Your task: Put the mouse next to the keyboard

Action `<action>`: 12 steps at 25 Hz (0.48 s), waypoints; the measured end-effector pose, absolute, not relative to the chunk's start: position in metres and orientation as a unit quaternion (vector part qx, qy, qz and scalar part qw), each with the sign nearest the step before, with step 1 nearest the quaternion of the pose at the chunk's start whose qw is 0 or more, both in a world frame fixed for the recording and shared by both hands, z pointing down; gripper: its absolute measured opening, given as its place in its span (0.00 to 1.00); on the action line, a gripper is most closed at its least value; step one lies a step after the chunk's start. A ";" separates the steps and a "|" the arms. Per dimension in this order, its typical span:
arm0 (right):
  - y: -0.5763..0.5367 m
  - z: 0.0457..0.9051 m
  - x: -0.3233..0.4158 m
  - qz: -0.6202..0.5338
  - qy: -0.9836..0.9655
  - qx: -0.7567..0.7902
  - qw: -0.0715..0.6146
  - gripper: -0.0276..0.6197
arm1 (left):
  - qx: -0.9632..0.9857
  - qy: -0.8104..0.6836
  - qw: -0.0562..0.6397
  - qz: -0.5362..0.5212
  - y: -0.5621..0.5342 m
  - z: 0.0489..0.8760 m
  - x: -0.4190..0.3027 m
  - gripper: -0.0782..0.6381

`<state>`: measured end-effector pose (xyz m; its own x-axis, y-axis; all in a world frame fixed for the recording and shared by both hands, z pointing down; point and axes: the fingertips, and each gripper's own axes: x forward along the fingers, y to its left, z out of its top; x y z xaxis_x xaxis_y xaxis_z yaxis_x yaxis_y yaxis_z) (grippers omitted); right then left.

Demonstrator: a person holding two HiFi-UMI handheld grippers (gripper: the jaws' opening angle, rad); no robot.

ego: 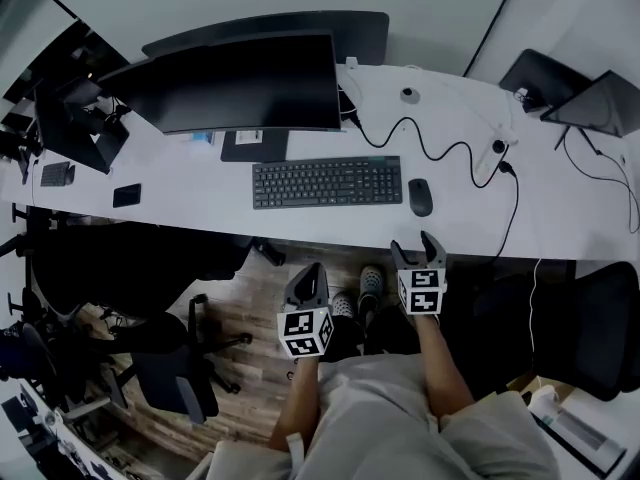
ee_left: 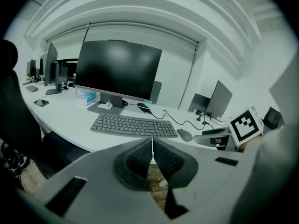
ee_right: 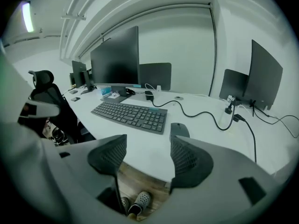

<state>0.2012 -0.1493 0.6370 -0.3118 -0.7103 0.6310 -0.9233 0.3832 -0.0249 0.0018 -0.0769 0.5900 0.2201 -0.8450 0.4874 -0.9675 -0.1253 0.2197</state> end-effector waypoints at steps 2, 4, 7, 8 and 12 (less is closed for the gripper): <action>-0.135 0.632 0.192 0.189 -0.793 0.509 0.276 0.51 | 0.742 -0.609 0.252 0.121 -0.067 0.593 0.003 0.14; -0.117 0.630 0.184 0.184 -0.797 0.501 0.283 0.51 | 0.747 -0.604 0.252 0.117 -0.060 0.593 0.004 0.14; -0.093 0.626 0.180 0.182 -0.798 0.500 0.282 0.51 | 0.751 -0.600 0.251 0.110 -0.049 0.593 0.004 0.14; -0.085 0.624 0.179 0.181 -0.799 0.501 0.280 0.50 | 0.751 -0.601 0.250 0.109 -0.045 0.593 0.002 0.14; -0.055 0.628 0.176 0.184 -0.799 0.500 0.280 0.49 | 0.751 -0.605 0.242 0.103 -0.029 0.593 -0.005 0.14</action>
